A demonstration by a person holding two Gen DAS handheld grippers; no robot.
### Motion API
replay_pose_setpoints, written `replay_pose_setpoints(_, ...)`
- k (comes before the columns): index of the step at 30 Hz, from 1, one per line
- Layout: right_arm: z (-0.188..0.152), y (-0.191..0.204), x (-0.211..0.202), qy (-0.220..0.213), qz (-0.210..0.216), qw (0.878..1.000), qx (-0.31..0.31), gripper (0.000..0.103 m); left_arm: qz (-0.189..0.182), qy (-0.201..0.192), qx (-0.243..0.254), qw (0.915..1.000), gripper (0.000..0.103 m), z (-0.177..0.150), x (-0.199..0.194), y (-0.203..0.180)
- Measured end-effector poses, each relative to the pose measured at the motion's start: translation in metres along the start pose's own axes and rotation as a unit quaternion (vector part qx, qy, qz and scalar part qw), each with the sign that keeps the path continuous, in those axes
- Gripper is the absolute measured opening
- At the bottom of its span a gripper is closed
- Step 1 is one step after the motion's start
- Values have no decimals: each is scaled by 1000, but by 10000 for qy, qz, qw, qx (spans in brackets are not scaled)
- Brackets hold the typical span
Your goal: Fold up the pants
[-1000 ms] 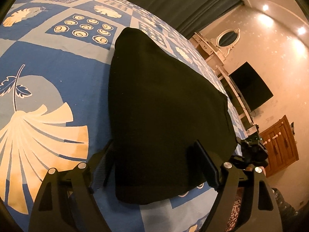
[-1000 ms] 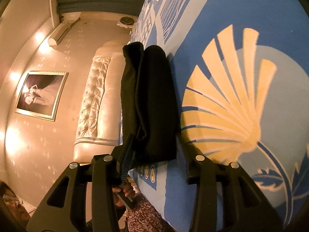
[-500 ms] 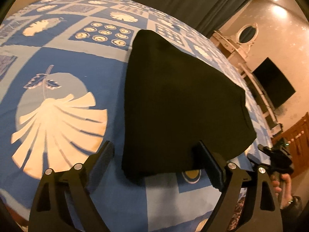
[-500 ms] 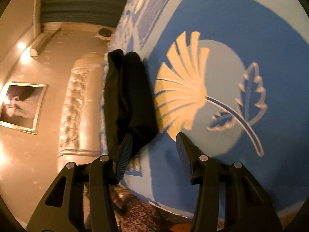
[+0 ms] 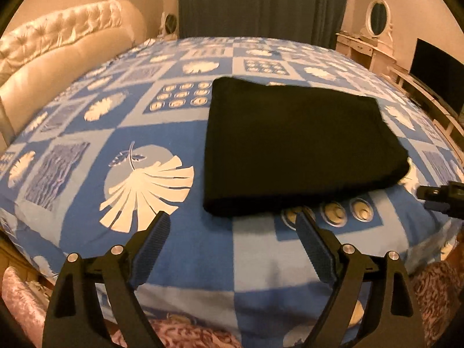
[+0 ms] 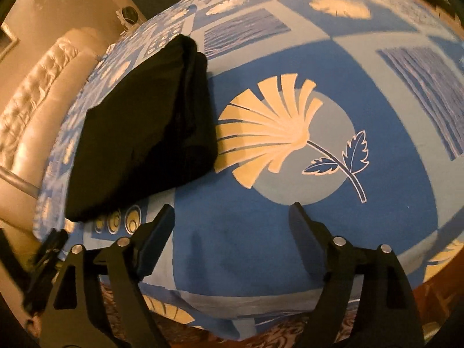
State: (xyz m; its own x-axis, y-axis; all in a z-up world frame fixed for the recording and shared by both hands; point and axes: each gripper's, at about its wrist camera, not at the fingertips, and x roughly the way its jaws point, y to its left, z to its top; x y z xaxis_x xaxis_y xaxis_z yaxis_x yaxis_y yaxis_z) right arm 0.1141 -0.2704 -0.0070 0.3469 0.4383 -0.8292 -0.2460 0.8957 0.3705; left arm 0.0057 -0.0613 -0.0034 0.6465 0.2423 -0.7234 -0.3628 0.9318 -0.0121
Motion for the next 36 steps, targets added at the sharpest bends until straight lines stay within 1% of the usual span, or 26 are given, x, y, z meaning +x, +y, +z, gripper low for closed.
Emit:
replay_pose_setpoints(3,-8,11,-4,-143,-158,9996,-169,81,57,-161,38,9998,87,-4,-17,-4)
replay_pose_setpoints(5,-13,22,-5,-215,-221,9987,-393,81,83,-178,-26,9998,87,-3,-20,-4)
replay_pose_setpoints(8,-18,34,-4,-302,-318,9967,-688,81,-10,-84,-177,9998,87,-2,-17,-2)
replay_pose_setpoints(13,-23,51,1,-292,-426,9927,-1090,81,126,39,-250,9996,87,-5,-11,1)
replay_pose_setpoints(18,-22,52,3,-296,-458,9923,-1109,81,122,106,-310,9994,87,-6,-8,0)
replay_pose_setpoints(24,-19,50,1,-380,-494,9920,-1098,81,135,31,-267,9995,87,-7,-10,-1)
replay_pose_setpoints(29,-19,51,0,-485,-586,9903,-1162,82,63,22,-376,9993,87,-6,-11,0)
replay_pose_setpoints(36,-20,54,3,-444,-572,9895,-1252,82,61,16,-392,9992,87,-4,-11,-1)
